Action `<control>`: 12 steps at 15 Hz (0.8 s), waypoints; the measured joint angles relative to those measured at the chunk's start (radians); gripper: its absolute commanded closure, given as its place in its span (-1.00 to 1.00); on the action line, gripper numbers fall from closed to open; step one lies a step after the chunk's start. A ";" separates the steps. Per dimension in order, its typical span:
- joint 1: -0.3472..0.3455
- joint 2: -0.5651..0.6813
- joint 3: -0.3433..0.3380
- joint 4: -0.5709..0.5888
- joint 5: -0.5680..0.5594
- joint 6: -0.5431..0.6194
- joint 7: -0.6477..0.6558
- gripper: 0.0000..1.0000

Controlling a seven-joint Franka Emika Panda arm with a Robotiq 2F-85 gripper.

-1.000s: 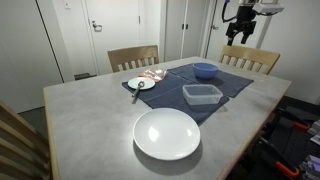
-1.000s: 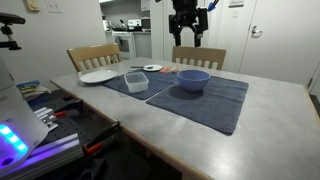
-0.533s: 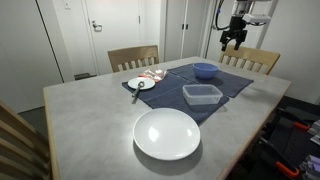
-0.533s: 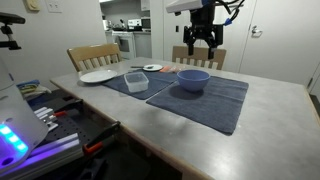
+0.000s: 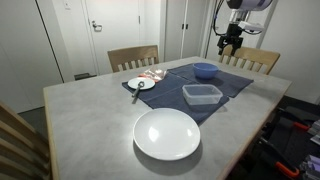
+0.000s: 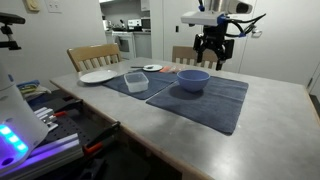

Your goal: Pour the contents in the blue bowl into the clear bowl

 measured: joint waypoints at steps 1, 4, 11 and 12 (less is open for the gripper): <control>-0.012 0.019 0.007 0.013 0.006 -0.004 -0.013 -1.00; -0.032 0.072 0.033 0.053 0.007 -0.009 -0.037 -1.00; -0.056 0.174 0.090 0.159 0.007 -0.027 -0.053 -1.00; -0.062 0.187 0.093 0.170 0.007 -0.033 -0.053 -1.00</control>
